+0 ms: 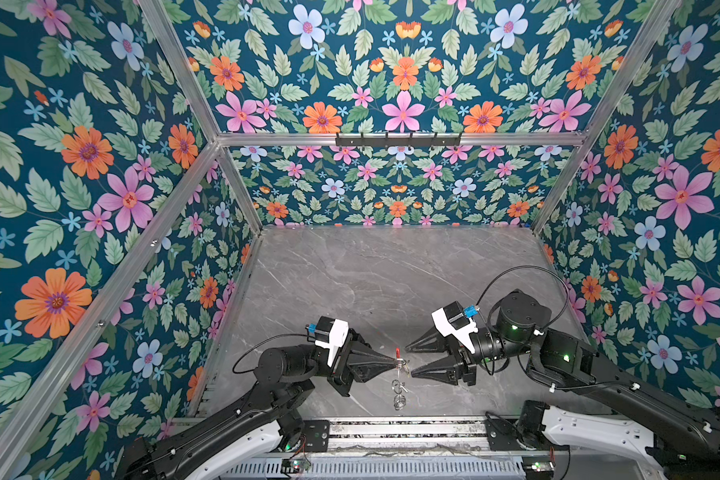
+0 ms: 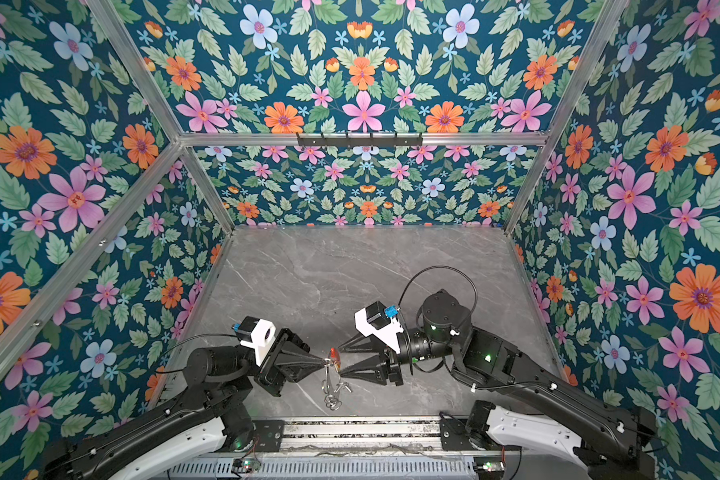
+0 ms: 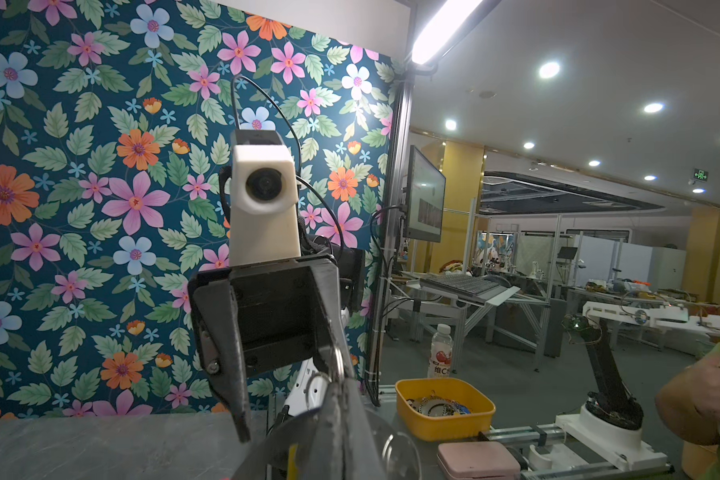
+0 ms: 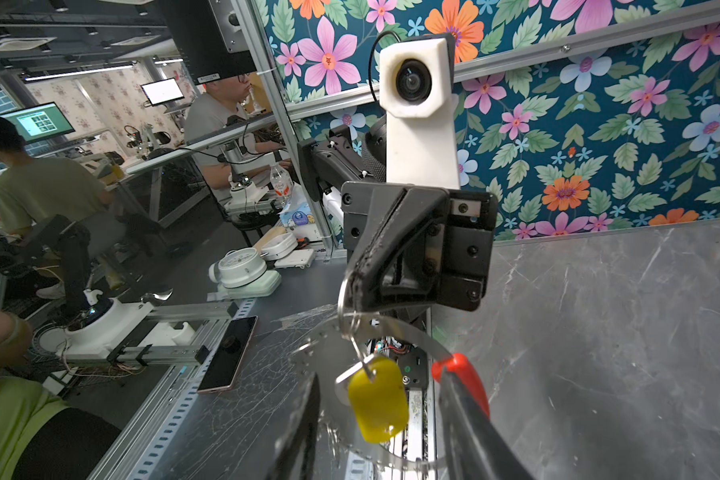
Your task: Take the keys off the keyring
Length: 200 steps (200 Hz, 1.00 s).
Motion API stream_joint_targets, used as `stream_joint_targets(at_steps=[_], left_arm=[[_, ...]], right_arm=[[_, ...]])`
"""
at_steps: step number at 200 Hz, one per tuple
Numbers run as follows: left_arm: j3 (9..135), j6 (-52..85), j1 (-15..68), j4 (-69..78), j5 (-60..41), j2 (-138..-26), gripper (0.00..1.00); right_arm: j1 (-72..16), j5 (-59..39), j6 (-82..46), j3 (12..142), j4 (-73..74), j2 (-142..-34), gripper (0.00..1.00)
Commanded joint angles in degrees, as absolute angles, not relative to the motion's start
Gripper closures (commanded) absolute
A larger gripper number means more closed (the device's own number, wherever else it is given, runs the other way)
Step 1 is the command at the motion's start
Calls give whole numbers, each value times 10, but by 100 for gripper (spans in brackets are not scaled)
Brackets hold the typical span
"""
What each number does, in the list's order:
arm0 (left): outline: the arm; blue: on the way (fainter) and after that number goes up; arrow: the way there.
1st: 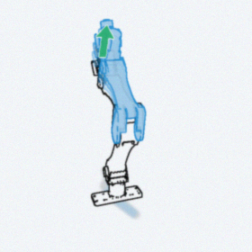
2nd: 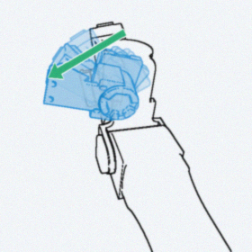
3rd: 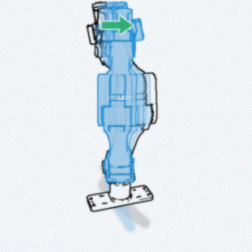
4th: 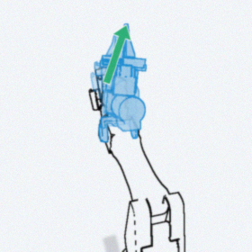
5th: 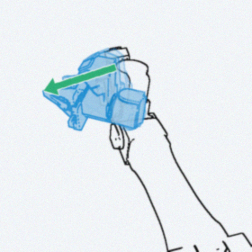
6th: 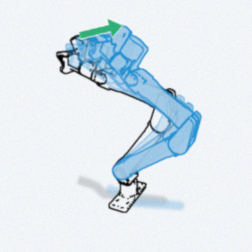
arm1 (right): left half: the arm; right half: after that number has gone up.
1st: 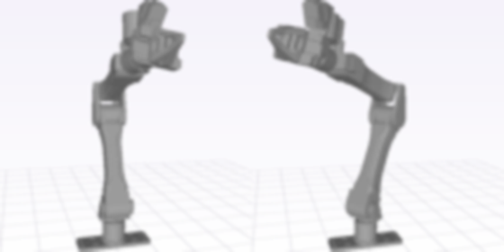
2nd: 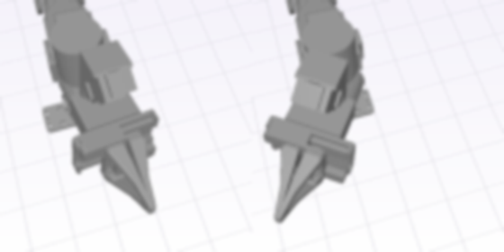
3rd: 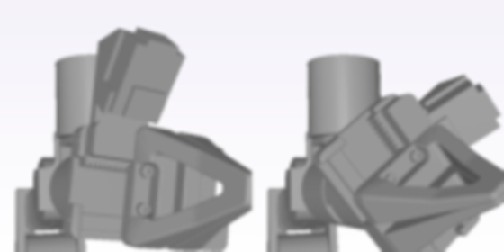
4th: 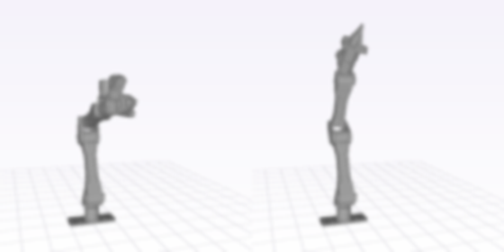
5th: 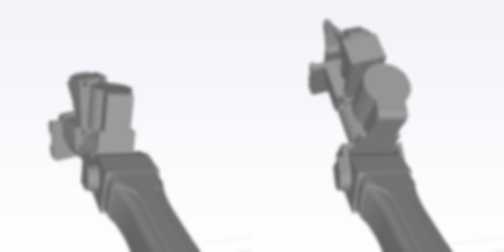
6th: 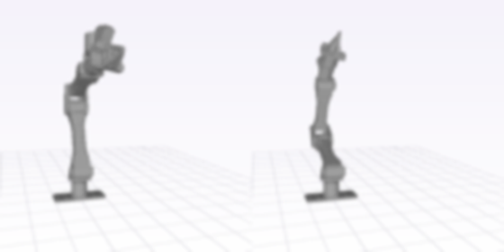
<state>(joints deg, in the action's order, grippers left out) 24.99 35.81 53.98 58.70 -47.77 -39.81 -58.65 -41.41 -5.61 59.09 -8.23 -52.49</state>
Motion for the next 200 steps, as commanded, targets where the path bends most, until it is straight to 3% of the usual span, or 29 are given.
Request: stream_joint_targets(at_steps=[1, 51, 200], left_arm=[[250, 363, 539, 616, -480, -398, 100], [247, 363, 539, 614, -478, -401, 100], [248, 359, 539, 608, -472, -397, 100]], right_arm=[[-587, -434, -60, 595, -58, -528, 55], [-586, -438, -64, 598, -50, -532, 62], [-587, -429, -62, 591, -48, -532, 100]])
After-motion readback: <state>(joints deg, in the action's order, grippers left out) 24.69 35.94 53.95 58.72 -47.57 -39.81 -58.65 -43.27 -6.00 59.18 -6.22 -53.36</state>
